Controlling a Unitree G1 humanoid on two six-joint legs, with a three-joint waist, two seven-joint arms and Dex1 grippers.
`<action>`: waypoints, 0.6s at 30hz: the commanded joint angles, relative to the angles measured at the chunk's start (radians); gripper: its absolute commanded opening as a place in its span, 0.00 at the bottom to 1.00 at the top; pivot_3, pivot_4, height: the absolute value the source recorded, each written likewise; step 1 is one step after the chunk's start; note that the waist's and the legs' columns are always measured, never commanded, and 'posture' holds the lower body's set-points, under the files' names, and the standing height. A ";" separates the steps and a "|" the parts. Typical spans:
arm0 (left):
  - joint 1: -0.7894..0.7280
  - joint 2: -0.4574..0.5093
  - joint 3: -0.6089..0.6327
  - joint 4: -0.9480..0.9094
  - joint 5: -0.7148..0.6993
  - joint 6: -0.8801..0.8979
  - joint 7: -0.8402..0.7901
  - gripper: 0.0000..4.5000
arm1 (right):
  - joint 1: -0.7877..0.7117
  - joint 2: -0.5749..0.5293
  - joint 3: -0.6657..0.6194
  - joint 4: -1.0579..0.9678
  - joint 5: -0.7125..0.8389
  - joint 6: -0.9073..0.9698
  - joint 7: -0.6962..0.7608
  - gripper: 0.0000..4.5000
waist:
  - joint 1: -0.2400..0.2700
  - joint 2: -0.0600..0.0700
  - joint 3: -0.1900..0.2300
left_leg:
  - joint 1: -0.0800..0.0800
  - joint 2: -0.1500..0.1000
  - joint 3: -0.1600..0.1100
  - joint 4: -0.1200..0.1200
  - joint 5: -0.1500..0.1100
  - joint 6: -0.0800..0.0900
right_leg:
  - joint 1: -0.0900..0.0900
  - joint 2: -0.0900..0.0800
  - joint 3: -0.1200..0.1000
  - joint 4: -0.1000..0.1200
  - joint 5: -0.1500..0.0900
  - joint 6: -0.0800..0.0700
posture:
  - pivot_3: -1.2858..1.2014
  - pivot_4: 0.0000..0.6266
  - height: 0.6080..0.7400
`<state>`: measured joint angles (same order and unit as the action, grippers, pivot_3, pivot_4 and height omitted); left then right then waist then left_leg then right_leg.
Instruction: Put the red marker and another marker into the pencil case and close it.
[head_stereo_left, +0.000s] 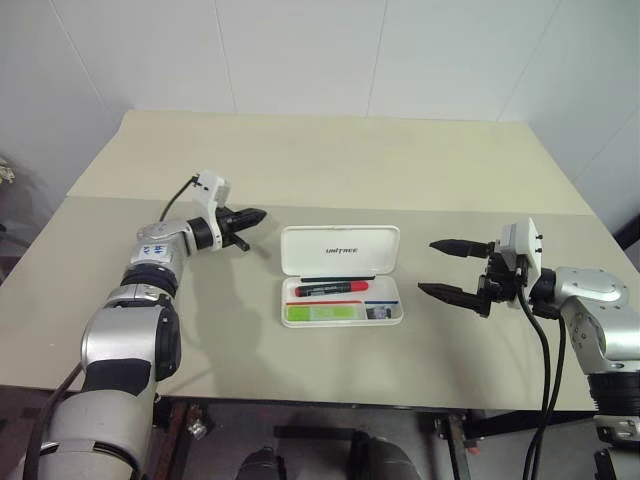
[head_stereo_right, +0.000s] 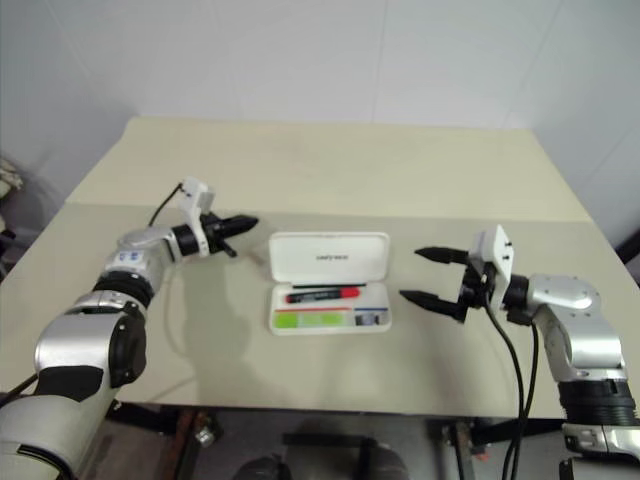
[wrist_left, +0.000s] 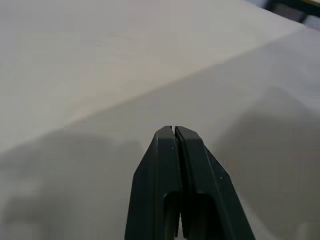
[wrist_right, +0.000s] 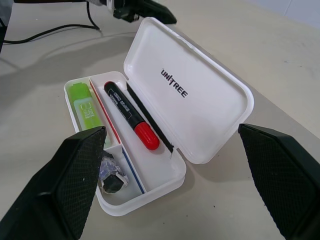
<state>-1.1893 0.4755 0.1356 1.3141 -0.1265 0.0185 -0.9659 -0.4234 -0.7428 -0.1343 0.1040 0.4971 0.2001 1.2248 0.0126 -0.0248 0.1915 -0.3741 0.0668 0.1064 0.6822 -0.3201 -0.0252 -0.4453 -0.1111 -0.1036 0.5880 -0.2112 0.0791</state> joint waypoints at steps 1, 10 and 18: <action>-0.062 -0.021 -0.006 -0.012 0.005 0.039 -0.150 0.01 | 0.002 -0.019 -0.047 -0.032 0.023 0.001 -0.002 1.00 | -0.001 0.000 0.000 | 0.000 0.000 0.000 0.000 0.000 0.000 | 0.000 0.000 0.000 0.000 0.000 0.000 | 0.52 0.24 1.00; -0.093 -0.050 -0.029 -0.039 0.020 0.106 -0.426 0.01 | 0.005 -0.031 -0.058 -0.028 0.028 0.000 0.008 1.00 | -0.014 0.000 0.000 | 0.000 0.000 0.000 0.000 0.000 0.000 | 0.000 0.000 0.000 0.000 0.000 0.000 | 0.52 0.24 1.00; -0.078 -0.010 -0.190 -0.111 0.080 0.122 -0.648 0.01 | -0.032 -0.076 -0.066 0.036 0.034 0.006 0.077 1.00 | -0.016 0.000 0.000 | 0.000 0.000 0.000 0.000 0.000 0.000 | 0.000 0.000 0.001 0.000 0.000 0.000 | 0.52 0.24 1.00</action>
<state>-1.2496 0.4510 -0.0218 1.2514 -0.0515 0.1488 -1.5022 -0.4248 -0.7862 -0.1645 0.1332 0.5092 0.2030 1.2777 -0.0035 -0.0248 0.1916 -0.3741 0.0667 0.1063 0.6824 -0.3202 -0.0250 -0.4454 -0.1115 -0.1031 0.5883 -0.2112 0.0792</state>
